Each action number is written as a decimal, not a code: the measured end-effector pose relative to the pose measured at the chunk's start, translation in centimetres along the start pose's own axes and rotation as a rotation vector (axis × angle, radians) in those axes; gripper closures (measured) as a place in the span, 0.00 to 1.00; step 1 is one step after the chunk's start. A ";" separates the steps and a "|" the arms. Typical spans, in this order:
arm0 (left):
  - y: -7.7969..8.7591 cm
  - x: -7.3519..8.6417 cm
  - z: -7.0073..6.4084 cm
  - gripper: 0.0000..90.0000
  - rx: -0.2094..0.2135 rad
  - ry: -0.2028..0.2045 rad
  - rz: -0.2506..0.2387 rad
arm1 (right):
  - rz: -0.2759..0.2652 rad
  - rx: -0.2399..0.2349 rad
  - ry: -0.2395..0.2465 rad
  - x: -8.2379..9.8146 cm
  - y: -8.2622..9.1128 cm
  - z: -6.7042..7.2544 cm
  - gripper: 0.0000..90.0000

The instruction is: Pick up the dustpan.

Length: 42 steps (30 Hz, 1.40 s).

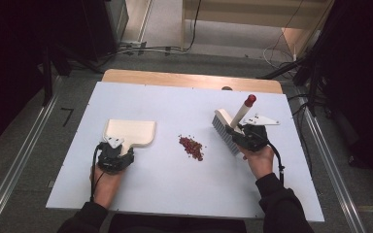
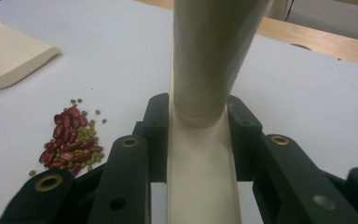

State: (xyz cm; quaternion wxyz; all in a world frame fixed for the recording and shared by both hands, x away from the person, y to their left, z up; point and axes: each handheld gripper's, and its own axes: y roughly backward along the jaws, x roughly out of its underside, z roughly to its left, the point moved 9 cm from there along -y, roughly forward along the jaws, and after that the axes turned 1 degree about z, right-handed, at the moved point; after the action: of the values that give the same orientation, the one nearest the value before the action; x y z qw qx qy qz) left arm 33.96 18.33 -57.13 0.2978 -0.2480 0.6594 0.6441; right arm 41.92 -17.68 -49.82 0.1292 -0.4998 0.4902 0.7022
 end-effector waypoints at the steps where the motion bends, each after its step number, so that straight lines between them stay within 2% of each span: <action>1: 0.0 0.0 0.0 0.60 0.001 0.000 0.001 | 0.001 -0.002 0.000 0.0 0.0 0.0 0.71; 8: -0.2 -0.2 0.1 0.65 0.017 -0.009 0.002 | 0.002 -0.003 0.000 0.0 0.0 0.1 0.71; 11: -0.3 -0.3 0.2 0.72 0.030 -0.015 0.002 | 0.002 -0.003 0.001 0.0 0.0 0.2 0.71; 28: 0.1 -0.7 0.5 0.74 0.095 -0.084 -0.010 | 0.003 -0.004 -0.002 0.1 -0.1 0.1 0.71; 33: 0.8 -0.8 0.3 0.74 0.130 -0.124 -0.026 | 0.006 -0.003 -0.006 0.2 -0.1 0.1 0.71; 37: 1.4 -0.6 0.2 0.74 0.151 -0.169 -0.016 | 0.006 -0.002 -0.004 0.2 -0.1 0.1 0.71; 42: 2.2 -0.4 -0.3 0.74 0.225 -0.202 -0.007 | 0.003 -0.002 -0.011 0.2 0.0 0.0 0.71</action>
State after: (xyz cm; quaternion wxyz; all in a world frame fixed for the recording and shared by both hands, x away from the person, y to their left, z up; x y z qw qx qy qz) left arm 32.63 18.09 -55.31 0.3906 -0.1495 0.6933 0.5869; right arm 41.80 -17.70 -49.94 0.1304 -0.4953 0.4894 0.7058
